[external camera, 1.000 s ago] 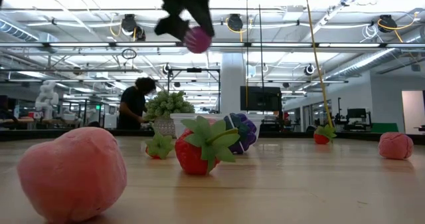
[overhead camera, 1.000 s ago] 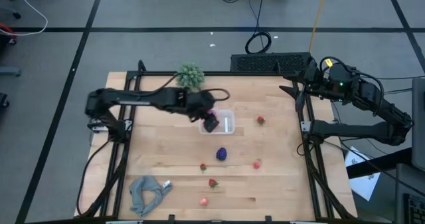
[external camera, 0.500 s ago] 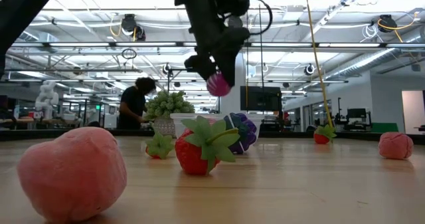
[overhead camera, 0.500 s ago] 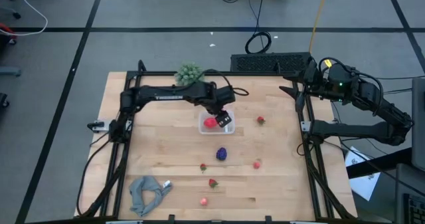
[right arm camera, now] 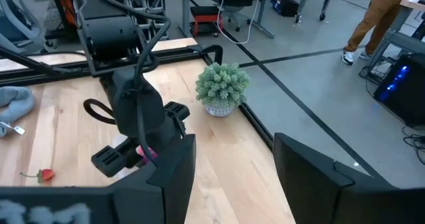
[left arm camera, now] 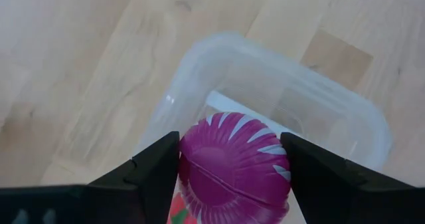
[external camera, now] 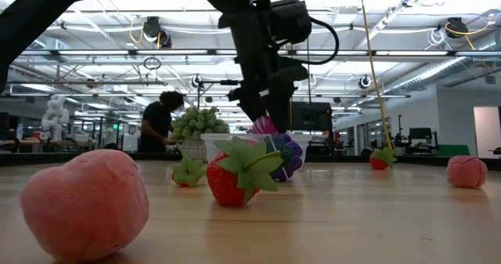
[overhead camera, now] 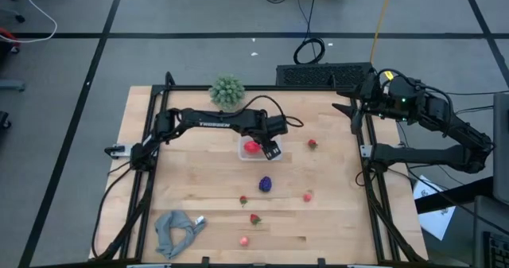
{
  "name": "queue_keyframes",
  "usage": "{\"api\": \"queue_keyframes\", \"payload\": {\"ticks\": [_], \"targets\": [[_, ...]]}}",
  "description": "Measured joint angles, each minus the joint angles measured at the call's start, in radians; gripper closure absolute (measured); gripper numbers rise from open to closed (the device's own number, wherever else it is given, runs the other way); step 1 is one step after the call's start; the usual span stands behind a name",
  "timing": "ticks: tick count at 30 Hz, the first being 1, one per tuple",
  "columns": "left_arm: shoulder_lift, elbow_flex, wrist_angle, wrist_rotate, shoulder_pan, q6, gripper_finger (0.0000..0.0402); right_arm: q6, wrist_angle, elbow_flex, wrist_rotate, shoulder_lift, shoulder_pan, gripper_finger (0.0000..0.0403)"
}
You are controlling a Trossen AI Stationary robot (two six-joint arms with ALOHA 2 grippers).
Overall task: Pick and placing Produce into tupperware
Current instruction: Put the onion into the bin
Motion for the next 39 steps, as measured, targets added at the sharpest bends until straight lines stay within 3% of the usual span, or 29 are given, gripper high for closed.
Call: {"api": "queue_keyframes", "payload": {"ticks": [6, 39], "targets": [[0.0, 0.0, 0.022, -0.056, -0.015, 0.005, 0.0153, -0.004, 0.0, 0.0, 0.0, 0.029, 0.0, 0.0209], [0.052, -0.001, 0.076, -0.065, -0.036, 0.036, 0.0149, -0.022, 0.003, 0.0, 0.0, 0.078, 0.0, 0.0209]]}}
